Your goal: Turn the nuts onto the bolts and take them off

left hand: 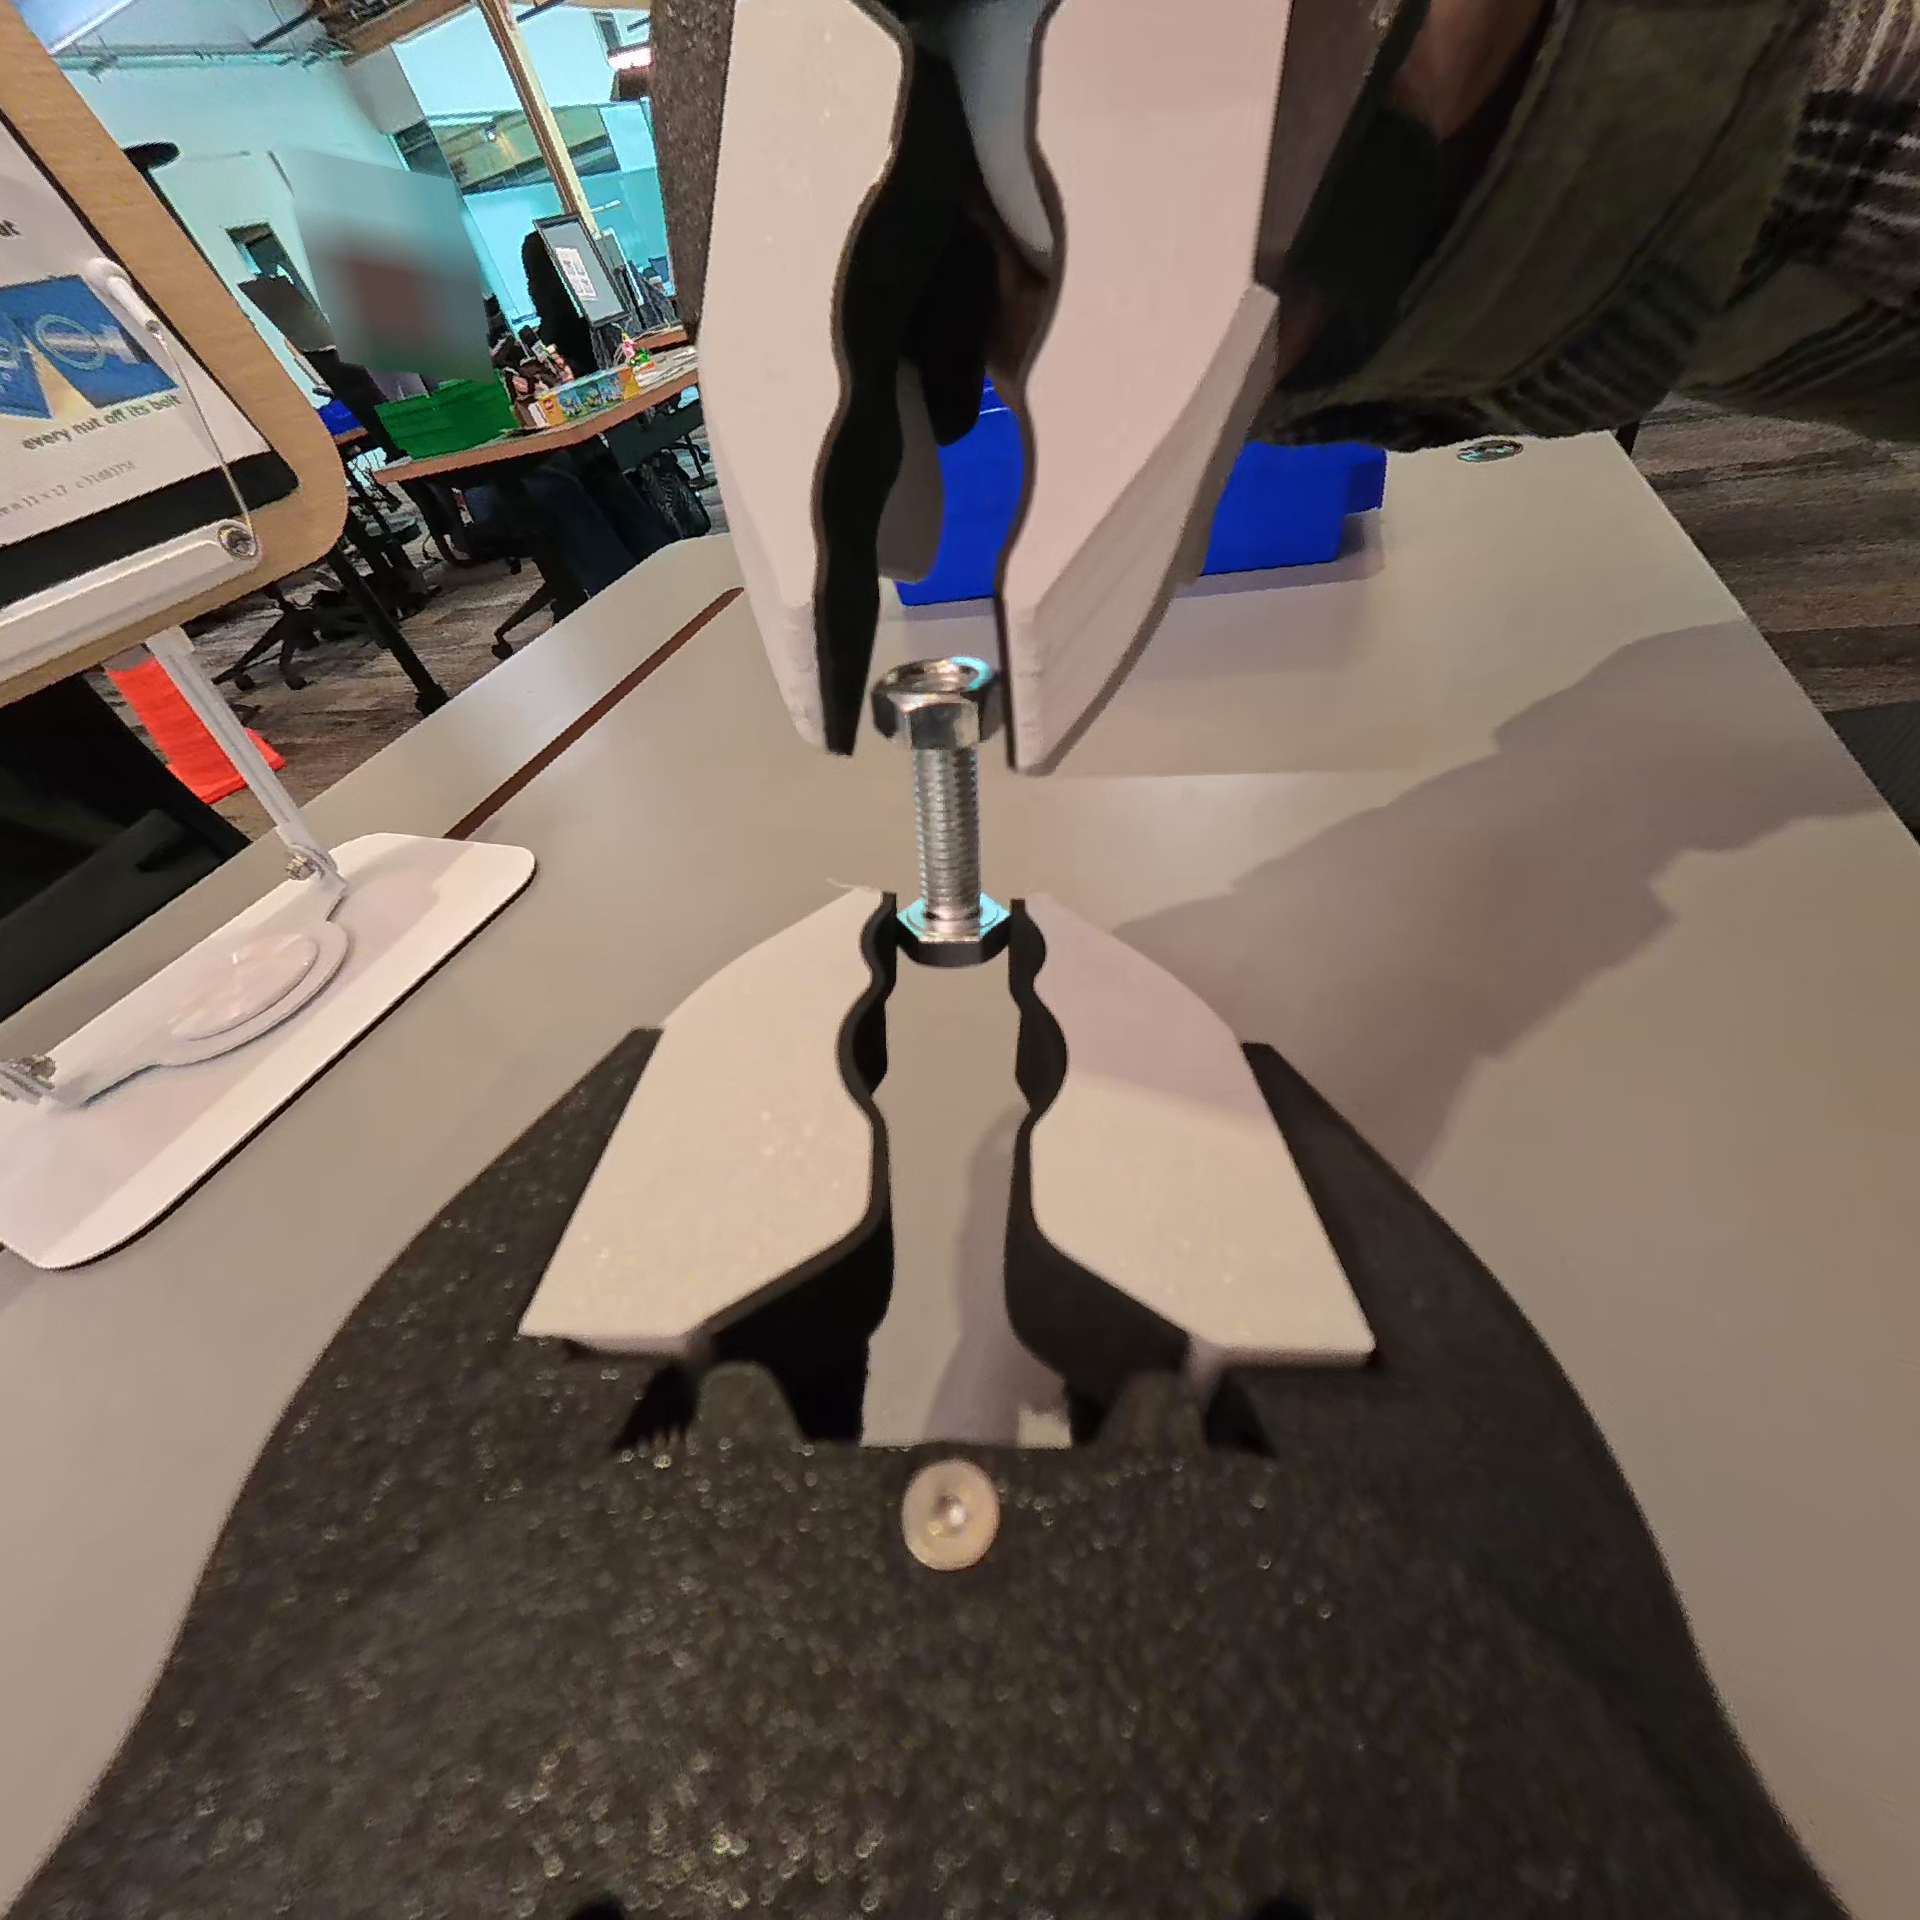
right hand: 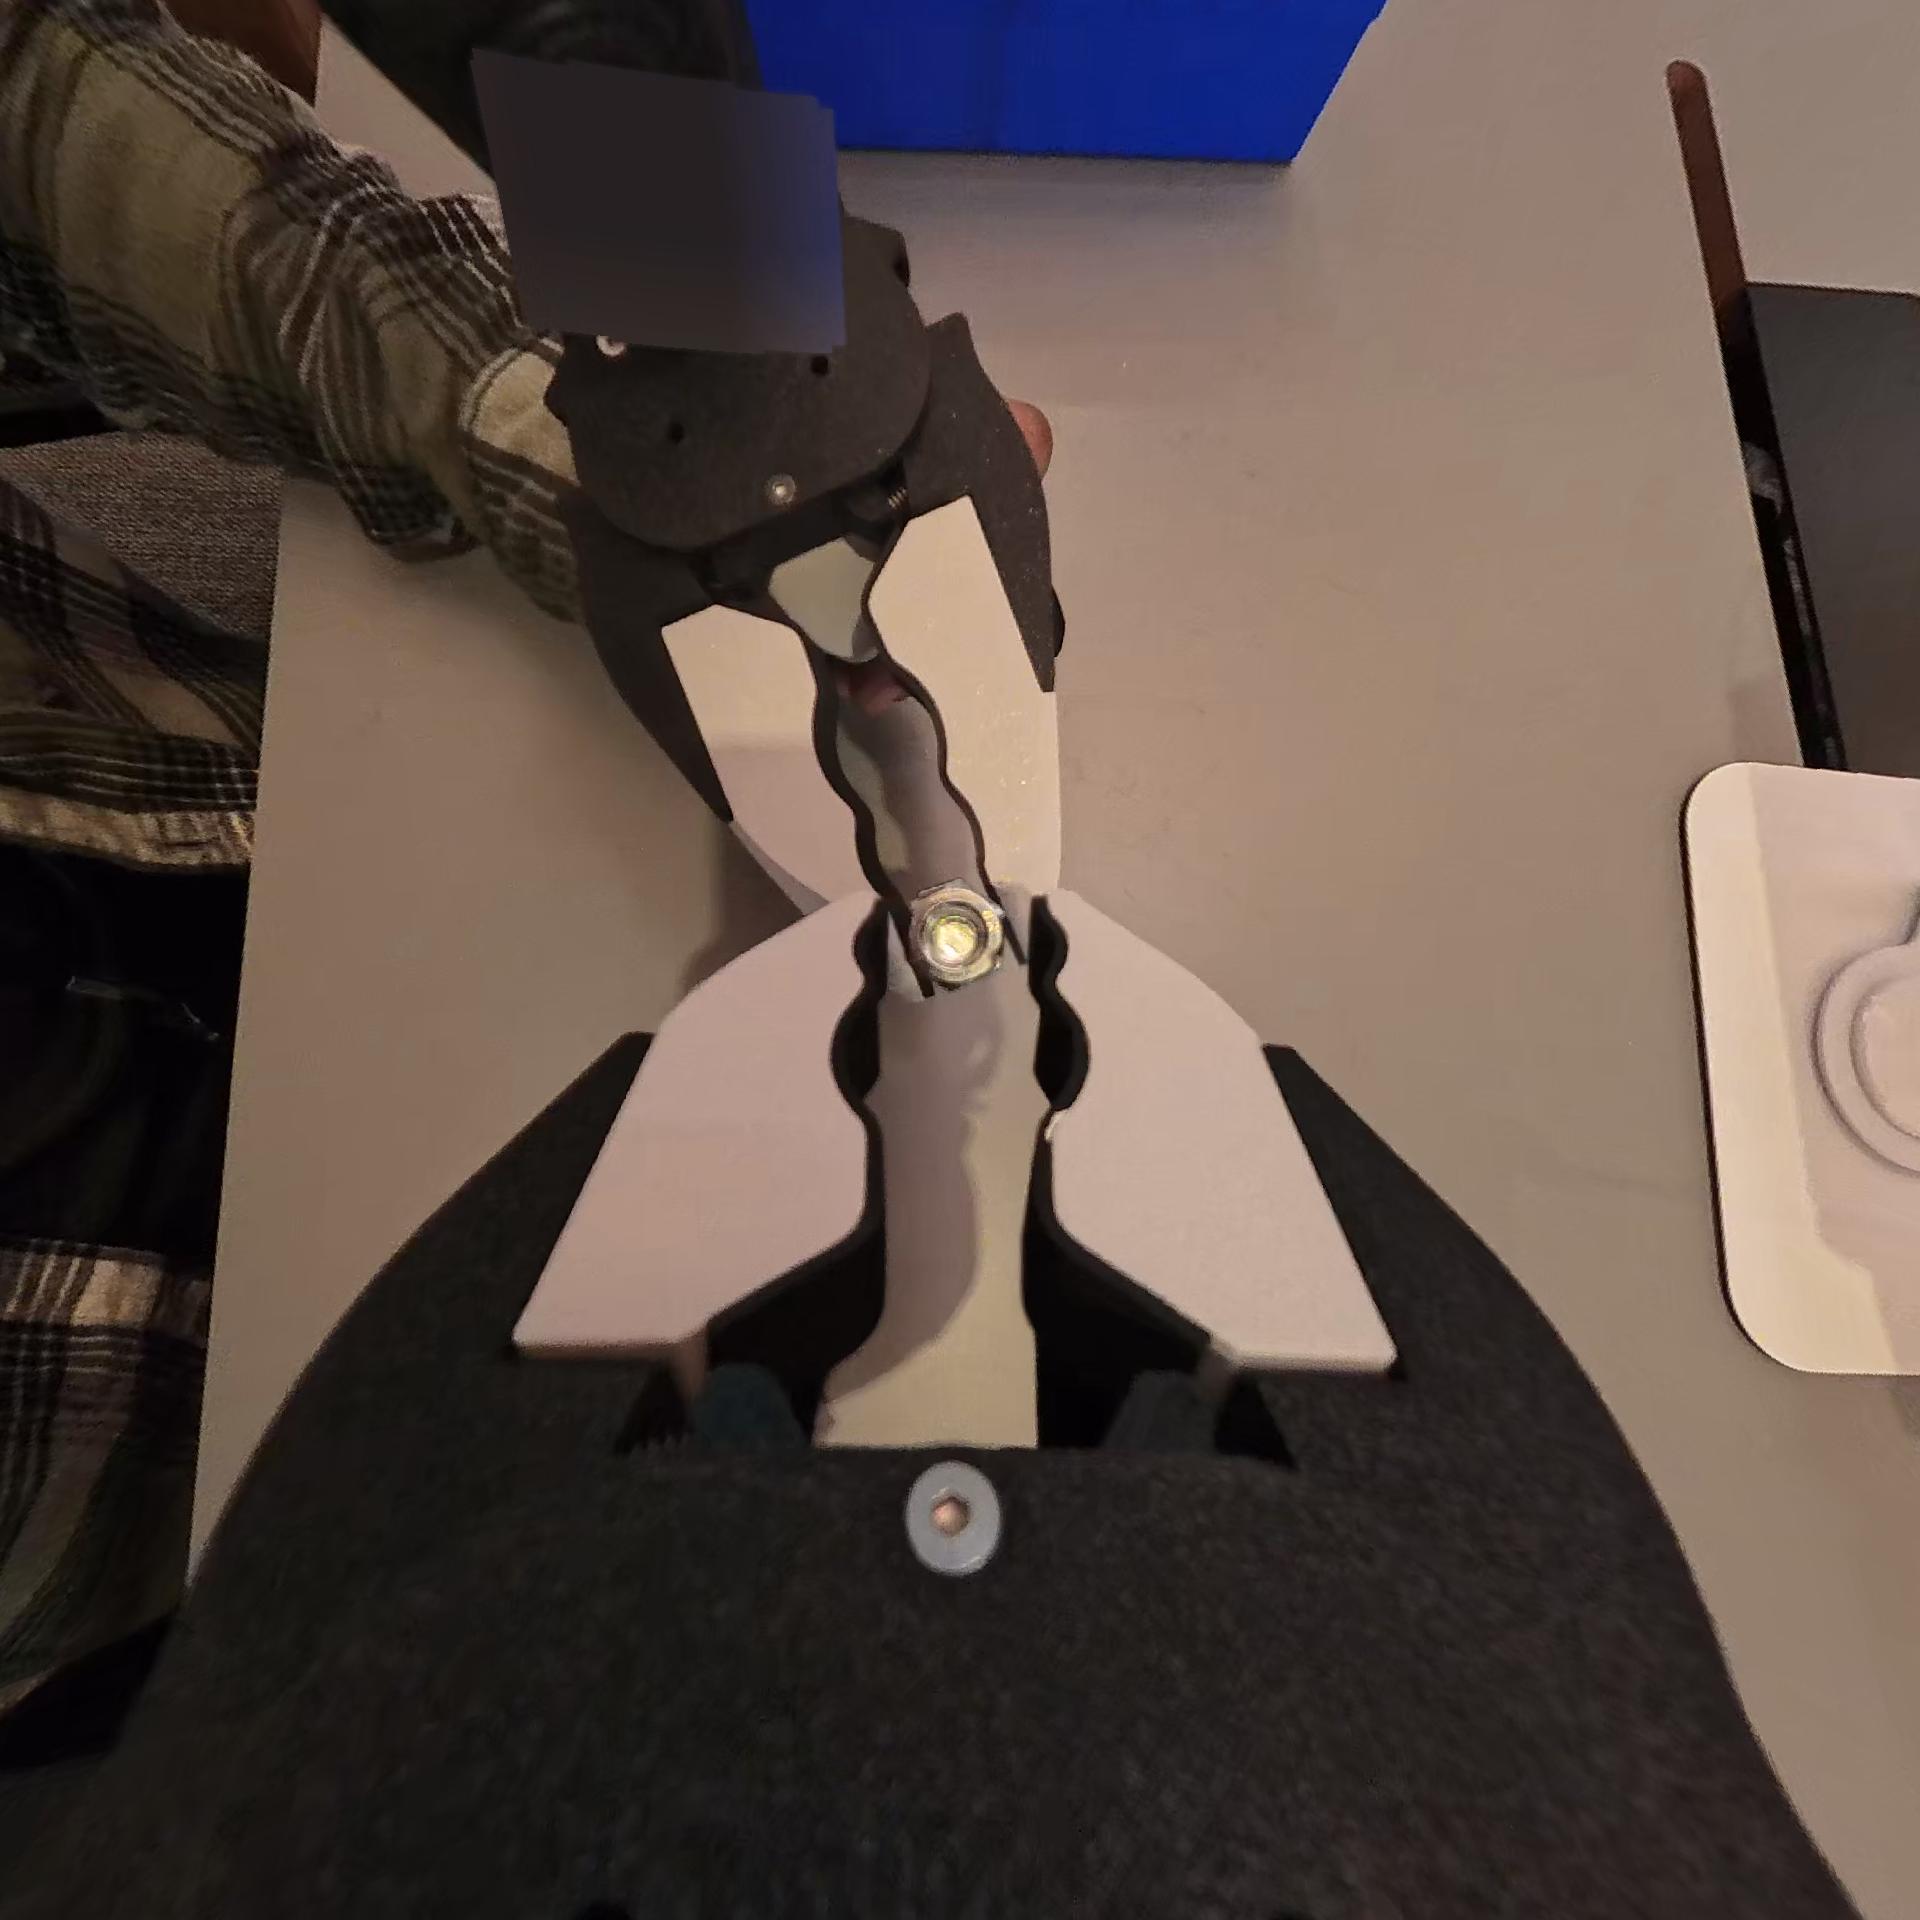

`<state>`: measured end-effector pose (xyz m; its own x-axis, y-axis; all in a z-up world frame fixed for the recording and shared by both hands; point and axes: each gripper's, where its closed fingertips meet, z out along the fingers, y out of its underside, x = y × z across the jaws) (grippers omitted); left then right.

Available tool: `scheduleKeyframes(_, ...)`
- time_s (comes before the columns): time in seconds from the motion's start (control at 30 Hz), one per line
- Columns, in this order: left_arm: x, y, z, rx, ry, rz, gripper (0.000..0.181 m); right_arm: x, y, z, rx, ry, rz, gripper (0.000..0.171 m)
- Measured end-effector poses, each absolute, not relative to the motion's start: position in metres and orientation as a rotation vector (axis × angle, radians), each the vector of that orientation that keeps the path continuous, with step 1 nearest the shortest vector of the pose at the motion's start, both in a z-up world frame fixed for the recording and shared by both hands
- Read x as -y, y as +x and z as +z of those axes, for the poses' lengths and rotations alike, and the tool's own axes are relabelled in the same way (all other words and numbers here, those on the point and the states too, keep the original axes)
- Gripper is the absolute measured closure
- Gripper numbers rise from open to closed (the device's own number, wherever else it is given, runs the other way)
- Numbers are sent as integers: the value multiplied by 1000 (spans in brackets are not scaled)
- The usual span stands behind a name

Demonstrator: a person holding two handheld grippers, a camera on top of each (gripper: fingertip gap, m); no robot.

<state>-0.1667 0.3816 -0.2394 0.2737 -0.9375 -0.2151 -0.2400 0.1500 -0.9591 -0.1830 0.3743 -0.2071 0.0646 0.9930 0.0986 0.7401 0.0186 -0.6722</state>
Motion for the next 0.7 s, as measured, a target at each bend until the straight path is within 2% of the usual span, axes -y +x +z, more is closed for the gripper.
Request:
scheduleKeyframes(0.17, -382, -167, -238, -1200, -1350, -767, 161, -376, -184, -203, 1715, -1741, 576, 130)
scheduleKeyframes(0.27, -383, -169, -235, -1173, -1357, -815, 161, -381, -183, -195, 1616, -1693, 616, 103)
scheduleKeyframes(0.33, -384, -171, -232, -1146, -1360, -854, 161, -374, -187, -188, 1514, -1625, 757, 93)
scheduleKeyframes(0.5, -385, -173, -228, -1111, -1364, -913, 161, -362, -193, -185, 1364, -1509, 949, 80)
scheduleKeyframes(0.7, -383, -171, -229, -1125, -1365, -912, 161, -354, -202, -186, 1385, -1455, 994, 81)
